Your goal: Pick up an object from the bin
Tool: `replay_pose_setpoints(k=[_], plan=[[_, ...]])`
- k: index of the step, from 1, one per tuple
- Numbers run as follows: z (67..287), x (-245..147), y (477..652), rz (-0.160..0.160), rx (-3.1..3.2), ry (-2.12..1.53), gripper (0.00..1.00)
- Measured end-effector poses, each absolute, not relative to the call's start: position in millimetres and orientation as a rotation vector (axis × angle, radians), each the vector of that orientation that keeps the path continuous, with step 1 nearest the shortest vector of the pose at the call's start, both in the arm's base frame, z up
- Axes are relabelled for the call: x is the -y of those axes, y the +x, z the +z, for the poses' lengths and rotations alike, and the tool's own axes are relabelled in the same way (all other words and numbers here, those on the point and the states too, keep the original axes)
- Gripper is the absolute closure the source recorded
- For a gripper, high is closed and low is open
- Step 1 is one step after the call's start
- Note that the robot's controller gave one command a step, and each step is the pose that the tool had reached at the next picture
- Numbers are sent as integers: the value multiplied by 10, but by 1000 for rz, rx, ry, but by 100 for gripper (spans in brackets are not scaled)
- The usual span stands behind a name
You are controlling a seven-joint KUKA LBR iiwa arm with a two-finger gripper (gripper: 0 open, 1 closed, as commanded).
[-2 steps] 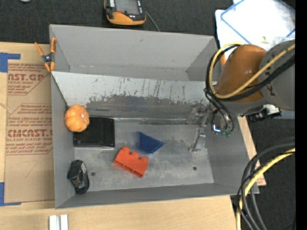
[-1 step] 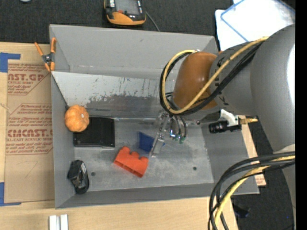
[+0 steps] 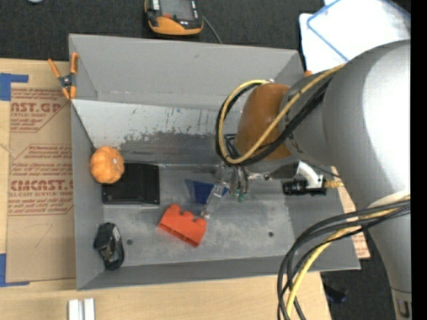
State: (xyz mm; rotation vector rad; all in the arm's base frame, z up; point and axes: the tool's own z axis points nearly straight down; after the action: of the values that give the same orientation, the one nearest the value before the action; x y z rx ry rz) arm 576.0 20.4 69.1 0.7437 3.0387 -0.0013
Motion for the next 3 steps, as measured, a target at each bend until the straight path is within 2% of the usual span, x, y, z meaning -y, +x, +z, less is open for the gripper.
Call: replay_pose_setpoints(k=[1,2,3], plan=[[747,-633,5606,8,-3046,726,100],[750,-633,5606,8,-3046,726,100],[987,-627,5558,1,-3060,730,100]])
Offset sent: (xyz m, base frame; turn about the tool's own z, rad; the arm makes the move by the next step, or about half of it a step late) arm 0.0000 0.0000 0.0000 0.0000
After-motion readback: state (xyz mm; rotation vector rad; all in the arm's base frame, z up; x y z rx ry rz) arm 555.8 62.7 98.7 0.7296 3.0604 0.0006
